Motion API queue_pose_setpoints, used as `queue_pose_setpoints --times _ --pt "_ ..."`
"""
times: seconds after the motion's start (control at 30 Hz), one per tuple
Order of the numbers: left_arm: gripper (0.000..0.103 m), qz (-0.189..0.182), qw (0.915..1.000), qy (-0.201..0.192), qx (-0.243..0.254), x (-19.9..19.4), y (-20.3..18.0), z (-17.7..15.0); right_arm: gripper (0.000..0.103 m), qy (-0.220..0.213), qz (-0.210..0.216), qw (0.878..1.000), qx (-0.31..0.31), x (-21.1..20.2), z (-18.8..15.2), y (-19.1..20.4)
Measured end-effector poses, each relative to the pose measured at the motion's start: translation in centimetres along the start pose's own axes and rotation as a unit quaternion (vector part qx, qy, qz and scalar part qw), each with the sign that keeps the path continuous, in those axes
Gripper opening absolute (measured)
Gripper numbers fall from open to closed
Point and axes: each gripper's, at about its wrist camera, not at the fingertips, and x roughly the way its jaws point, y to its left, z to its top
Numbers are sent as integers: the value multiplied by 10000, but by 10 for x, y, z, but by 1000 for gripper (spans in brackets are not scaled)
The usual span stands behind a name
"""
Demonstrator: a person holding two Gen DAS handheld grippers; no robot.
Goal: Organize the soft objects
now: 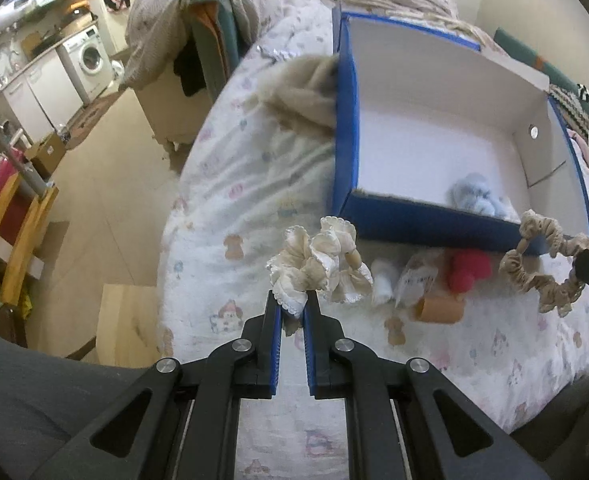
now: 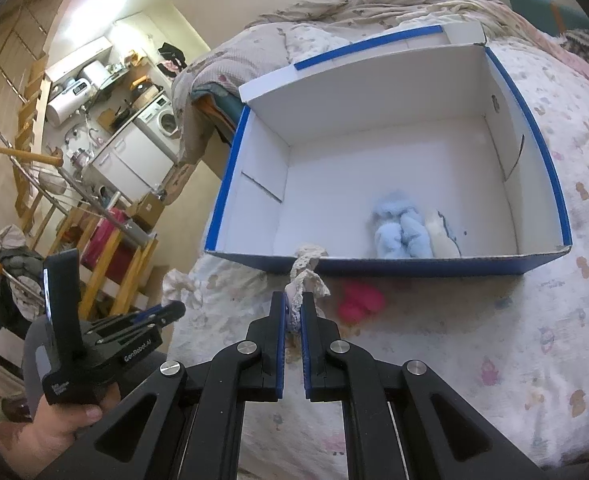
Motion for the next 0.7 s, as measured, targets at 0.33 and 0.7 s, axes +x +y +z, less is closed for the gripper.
queue_pose_setpoints --times 0.33,0.7 --pt "9 -20 9993 -353 -123 -18 -8 11 9 -431 -47 9990 -118 -14 12 11" --pt "9 -330 9985 -376 -200 -32 -16 53 9 -661 -304 9967 -354 -29 44 17"
